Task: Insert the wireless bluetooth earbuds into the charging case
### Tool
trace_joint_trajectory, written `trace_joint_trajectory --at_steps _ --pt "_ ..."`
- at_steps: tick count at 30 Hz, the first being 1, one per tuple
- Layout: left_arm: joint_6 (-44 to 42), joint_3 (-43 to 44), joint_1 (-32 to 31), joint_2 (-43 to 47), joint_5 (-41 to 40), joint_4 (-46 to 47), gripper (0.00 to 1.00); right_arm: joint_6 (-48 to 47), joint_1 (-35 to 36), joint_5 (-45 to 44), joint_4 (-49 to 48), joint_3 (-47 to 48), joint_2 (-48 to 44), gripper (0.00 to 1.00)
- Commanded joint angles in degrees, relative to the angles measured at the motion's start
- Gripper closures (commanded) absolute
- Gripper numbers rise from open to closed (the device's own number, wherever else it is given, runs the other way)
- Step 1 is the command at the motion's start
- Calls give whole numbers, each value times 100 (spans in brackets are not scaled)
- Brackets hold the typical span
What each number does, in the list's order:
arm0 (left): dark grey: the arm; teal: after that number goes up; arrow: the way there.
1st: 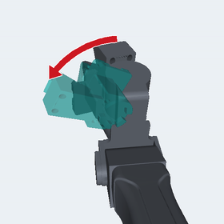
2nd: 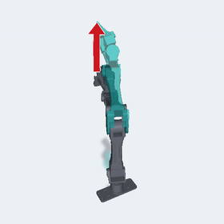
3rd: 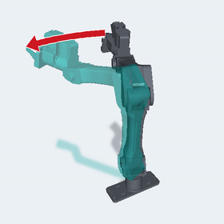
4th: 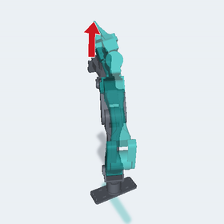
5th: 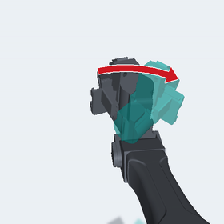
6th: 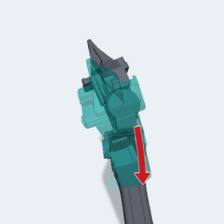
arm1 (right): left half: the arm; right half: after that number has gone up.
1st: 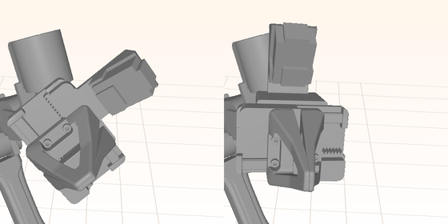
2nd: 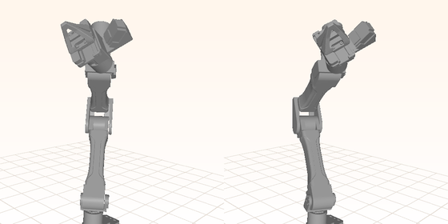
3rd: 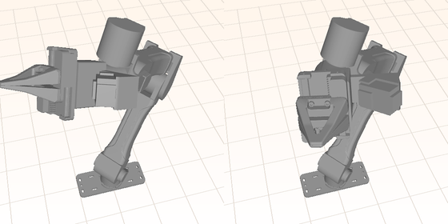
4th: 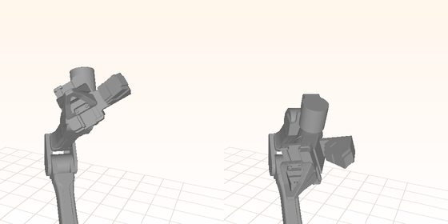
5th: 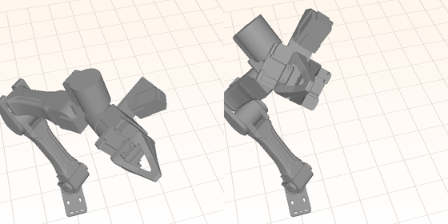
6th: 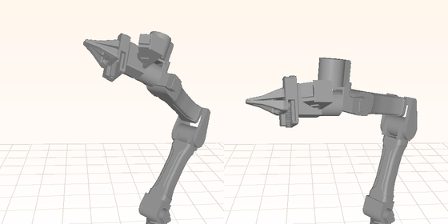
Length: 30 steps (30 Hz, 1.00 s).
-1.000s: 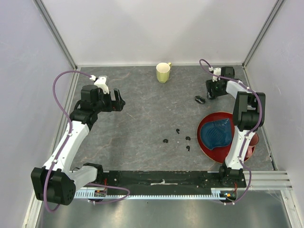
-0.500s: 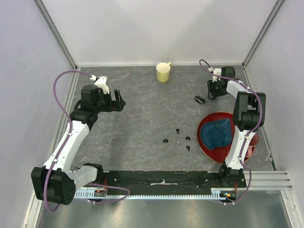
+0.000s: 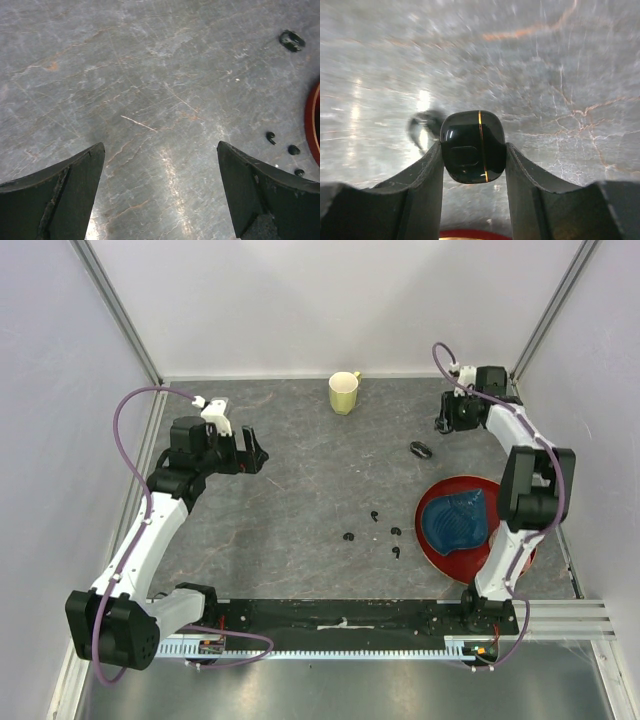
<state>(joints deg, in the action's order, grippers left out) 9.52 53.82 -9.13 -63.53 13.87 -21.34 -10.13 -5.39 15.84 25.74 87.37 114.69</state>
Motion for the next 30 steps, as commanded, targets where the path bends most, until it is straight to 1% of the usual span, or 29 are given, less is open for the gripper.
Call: trace_joint_trajectory --at_steps 1,3,4,6,8,11,15,17,19,22,27,29,30 --pt "287 225 16 25 651 165 0 397 344 823 -376 -70 -1394 90" --pt "506 190 42 16 801 323 0 415 503 930 -429 -168 -1659 90" --pt "585 190 112 16 1028 367 0 433 799 1026 -429 -290 -1913 90" --pt "744 164 156 -54 1327 490 0 442 1030 1105 -447 -457 -2187 90" --pt "771 216 157 -151 1819 569 0 547 1346 1403 -586 -764 -2617 91" --pt "1139 234 157 -335 2514 763 0 723 1751 1624 -771 -1213 -3241 91" --pt "1998 208 139 -468 3269 1114 0 837 2251 1773 -860 -1722 -3954 91" --pt "2220 173 113 -406 3289 1255 0 881 2358 1800 -868 -1864 -4323 91" --pt "2475 172 34 -327 3289 1325 0 890 2481 2028 -860 -2040 -4569 91" --pt "2774 172 -194 -283 3219 1492 0 943 2718 2257 -772 -2093 -4719 91" --pt "2941 269 -686 -292 2973 1493 0 846 3305 2284 -535 -2058 -4693 92" --pt "3003 287 -810 -283 2938 1493 0 759 3508 2065 -369 -2005 -4605 92" --pt "3029 287 -845 -266 2911 1475 0 697 3718 1942 -307 -1944 -4562 92"
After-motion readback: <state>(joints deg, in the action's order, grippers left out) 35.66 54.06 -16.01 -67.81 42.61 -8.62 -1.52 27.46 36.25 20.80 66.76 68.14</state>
